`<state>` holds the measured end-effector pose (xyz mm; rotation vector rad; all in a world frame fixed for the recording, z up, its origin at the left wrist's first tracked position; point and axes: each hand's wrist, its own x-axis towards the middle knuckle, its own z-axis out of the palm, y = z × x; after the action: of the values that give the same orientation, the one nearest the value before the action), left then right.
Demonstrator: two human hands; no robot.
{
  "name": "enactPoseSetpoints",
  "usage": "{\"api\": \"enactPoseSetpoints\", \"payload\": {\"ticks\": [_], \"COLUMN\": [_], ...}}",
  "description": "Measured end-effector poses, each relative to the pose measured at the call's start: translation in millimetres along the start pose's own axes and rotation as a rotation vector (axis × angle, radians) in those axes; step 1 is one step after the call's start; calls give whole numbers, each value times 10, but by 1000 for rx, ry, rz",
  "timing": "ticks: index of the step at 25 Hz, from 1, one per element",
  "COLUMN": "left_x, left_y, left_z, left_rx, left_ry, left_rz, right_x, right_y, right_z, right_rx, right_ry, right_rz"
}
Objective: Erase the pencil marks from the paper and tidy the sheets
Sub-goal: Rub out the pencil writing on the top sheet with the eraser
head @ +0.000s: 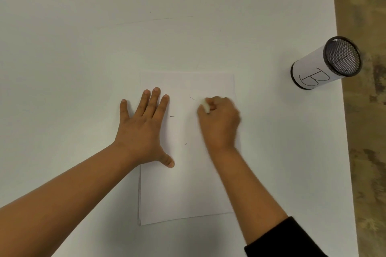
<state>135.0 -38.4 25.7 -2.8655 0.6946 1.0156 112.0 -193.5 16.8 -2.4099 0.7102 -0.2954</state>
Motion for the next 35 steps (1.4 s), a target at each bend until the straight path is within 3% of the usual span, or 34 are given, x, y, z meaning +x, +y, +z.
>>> {"api": "enactPoseSetpoints", "payload": {"ticks": [3, 6, 8, 11, 13, 18, 22, 27, 31, 35], "left_x": [5, 9, 10, 10, 5, 15, 11, 26, 27, 20], "left_y": [14, 16, 18, 21, 22, 29, 30, 21, 26, 17], "left_z": [-7, -2, -9, -5, -2, -4, 5, 5, 23, 18], "left_rx": [12, 16, 10, 21, 29, 18, 23, 14, 16, 6], "left_ry": [-1, -7, -8, -10, -5, -13, -1, -5, 9, 3], "left_rz": [-3, -7, -4, -6, -6, -5, -4, 1, -1, 5], "right_x": [-21, 246, 187, -284, -371, -92, -439, -162, -448, -439], "right_y": [32, 269, 183, -130, -132, 79, -238, 44, -225, -32], "right_z": [-23, -257, -260, -47, -76, -290, -80, -243, -74, -153], "right_rx": [-16, -49, -79, -55, -43, -80, -86, -112, -73, -63], "right_ry": [-70, -18, -34, -225, -262, -171, -393, -216, -340, -282], "right_rz": [-65, 115, 137, -57, -121, 127, -41, 139, -10, -31]}}
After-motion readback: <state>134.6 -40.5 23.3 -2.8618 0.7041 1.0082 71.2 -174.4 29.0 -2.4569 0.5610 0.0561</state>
